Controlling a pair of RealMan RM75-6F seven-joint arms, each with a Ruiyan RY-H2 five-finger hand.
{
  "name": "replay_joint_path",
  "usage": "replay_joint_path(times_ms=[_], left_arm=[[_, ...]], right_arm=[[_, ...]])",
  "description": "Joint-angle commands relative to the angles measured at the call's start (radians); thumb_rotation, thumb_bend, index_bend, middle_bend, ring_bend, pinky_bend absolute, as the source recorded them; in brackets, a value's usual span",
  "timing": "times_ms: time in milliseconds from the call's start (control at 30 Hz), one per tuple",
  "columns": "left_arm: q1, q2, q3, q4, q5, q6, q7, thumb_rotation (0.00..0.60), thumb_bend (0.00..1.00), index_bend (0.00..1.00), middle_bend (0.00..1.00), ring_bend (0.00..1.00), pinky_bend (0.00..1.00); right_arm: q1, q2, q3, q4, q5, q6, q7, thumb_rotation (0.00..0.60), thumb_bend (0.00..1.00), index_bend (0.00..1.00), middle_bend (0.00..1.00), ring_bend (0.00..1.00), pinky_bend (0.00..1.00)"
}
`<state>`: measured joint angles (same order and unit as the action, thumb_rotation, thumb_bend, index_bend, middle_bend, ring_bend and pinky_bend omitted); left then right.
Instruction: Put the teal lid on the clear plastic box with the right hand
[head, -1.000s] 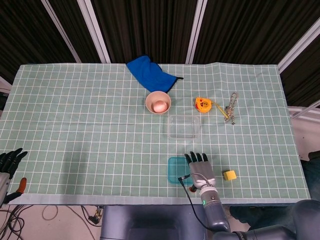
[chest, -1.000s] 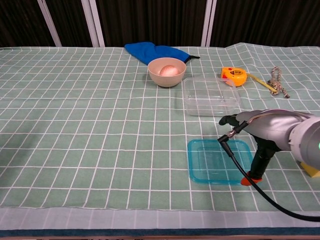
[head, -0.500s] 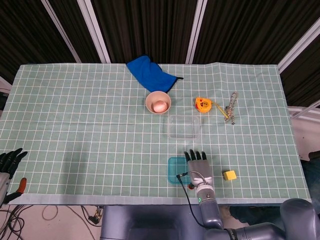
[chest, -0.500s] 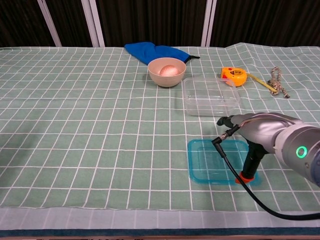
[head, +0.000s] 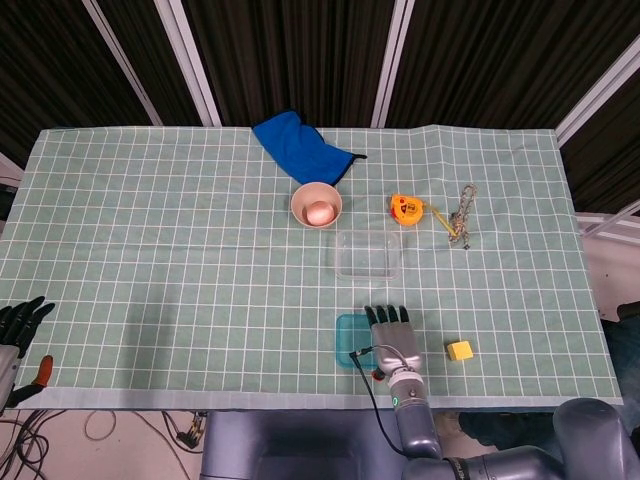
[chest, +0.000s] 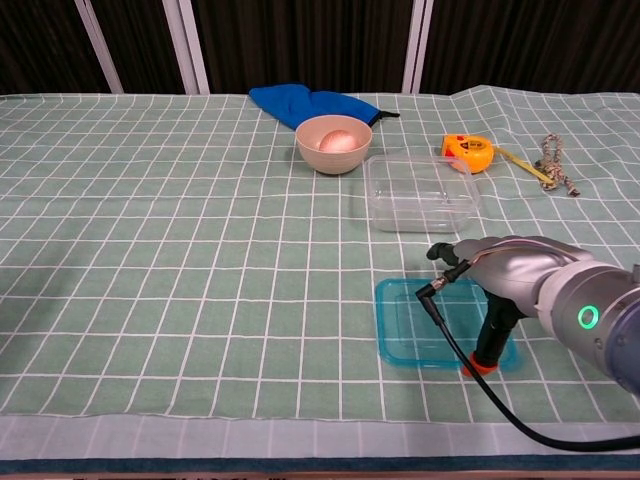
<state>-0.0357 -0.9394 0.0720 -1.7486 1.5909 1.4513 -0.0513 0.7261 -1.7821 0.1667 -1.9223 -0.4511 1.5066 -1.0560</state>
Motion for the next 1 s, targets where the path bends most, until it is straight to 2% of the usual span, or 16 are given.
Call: replay_joint_path(times_ms=[33, 1000], left_arm=[[0.0, 0.0, 0.0, 0.0, 0.0, 0.0, 0.001, 0.6, 0.53, 0.06, 0.0, 0.0, 0.0], [0.0, 0.001, 0.0, -0.001, -0.001, -0.001, -0.001, 0.6, 0.53, 0.06, 0.0, 0.0, 0.0]], right_arm=[[0.0, -0.004, -0.001, 0.005, 0.004, -0.003, 0.0, 0.6, 0.12, 0.0, 0.12, 0.0, 0.0], [0.005, -0.04, 0.013, 0.056, 0.011, -0.029, 0.005, 0.6, 0.12, 0.0, 0.12, 0.0, 0.0]])
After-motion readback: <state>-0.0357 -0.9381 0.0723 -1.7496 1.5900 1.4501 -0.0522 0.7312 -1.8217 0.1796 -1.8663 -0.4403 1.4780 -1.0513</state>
